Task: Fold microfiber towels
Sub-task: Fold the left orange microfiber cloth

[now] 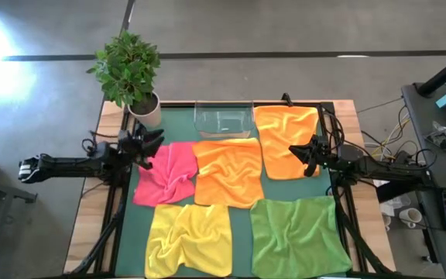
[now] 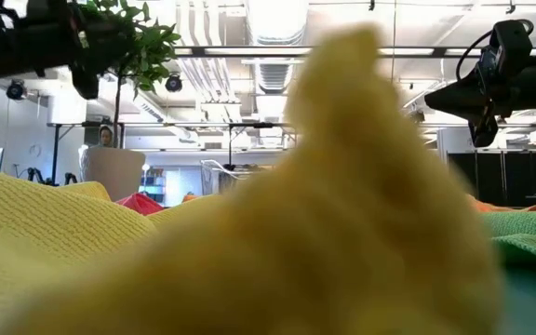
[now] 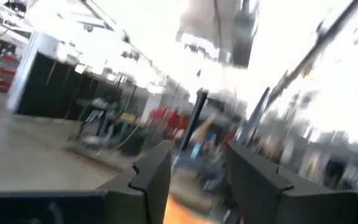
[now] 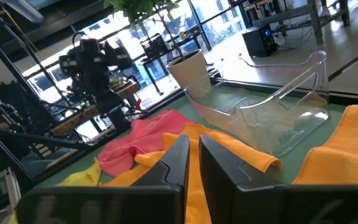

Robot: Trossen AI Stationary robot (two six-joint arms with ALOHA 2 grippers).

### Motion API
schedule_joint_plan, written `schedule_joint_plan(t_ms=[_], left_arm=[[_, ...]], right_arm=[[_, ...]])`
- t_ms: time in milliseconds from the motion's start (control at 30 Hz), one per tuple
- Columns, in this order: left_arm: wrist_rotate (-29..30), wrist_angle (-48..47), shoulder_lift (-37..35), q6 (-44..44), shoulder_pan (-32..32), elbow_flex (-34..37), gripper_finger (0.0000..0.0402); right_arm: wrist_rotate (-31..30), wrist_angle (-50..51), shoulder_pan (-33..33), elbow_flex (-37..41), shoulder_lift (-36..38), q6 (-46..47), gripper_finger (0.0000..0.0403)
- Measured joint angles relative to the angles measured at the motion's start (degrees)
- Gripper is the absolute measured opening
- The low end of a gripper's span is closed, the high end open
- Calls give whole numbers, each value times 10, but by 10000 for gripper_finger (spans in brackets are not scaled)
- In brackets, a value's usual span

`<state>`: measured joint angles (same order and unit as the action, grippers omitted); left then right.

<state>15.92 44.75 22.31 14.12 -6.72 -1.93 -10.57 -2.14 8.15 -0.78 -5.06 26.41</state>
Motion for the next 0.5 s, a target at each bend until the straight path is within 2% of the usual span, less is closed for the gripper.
schedule_joint_plan(t_ms=[100, 167, 267, 367, 500], left_arm=[[-6, 63, 16, 5, 0, -3, 140], [-18, 59, 28, 5, 0, -19, 140], [-67, 35, 49, -20, 0, -55, 140], [-121, -36, 80, -29, 0, -110, 140], [-182, -233, 125, -30, 0, -198, 140]], right_arm=[[0, 0, 0, 0, 0, 0, 28], [0, 0, 0, 0, 0, 0, 28], [0, 0, 0, 0, 0, 0, 28], [0, 0, 0, 0, 0, 0, 28], [0, 0, 0, 0, 0, 0, 28]])
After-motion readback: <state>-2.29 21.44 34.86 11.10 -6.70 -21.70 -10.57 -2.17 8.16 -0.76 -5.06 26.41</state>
